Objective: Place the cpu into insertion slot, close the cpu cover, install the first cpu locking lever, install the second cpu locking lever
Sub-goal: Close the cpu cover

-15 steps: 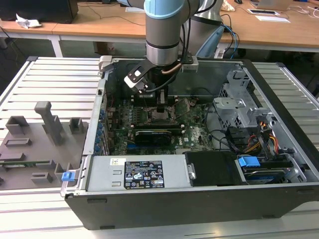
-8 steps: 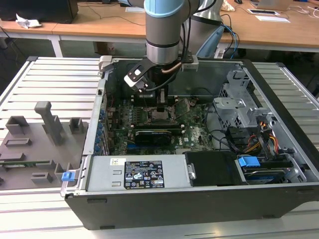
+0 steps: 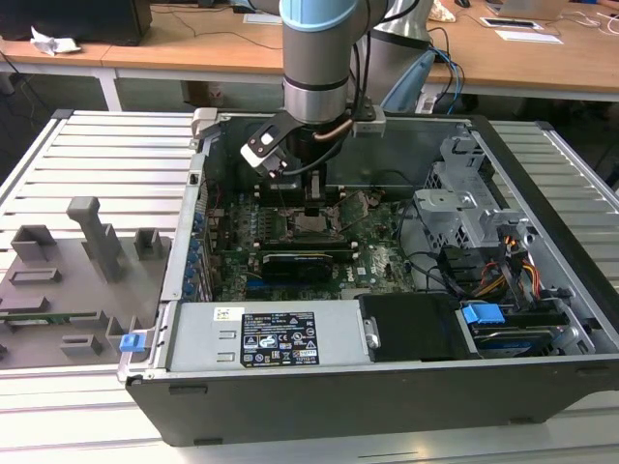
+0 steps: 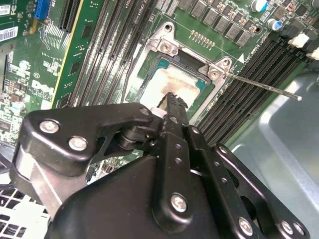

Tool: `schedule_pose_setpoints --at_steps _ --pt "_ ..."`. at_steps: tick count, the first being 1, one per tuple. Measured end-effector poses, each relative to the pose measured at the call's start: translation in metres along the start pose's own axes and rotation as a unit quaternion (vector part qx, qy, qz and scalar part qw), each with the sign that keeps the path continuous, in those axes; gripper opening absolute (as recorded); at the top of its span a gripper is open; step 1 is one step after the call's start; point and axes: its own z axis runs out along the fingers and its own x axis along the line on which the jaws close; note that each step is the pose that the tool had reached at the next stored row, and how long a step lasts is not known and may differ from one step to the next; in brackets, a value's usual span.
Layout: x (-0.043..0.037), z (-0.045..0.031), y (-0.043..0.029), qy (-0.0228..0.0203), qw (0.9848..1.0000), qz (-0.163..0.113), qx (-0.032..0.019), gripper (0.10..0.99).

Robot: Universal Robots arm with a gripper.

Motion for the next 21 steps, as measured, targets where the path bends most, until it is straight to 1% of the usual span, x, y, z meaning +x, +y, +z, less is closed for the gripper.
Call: schedule_pose_setpoints --at_steps 21 --pt "0.0001 -0.0041 0.0002 0.0 1.0 0.001 0.0 0.106"
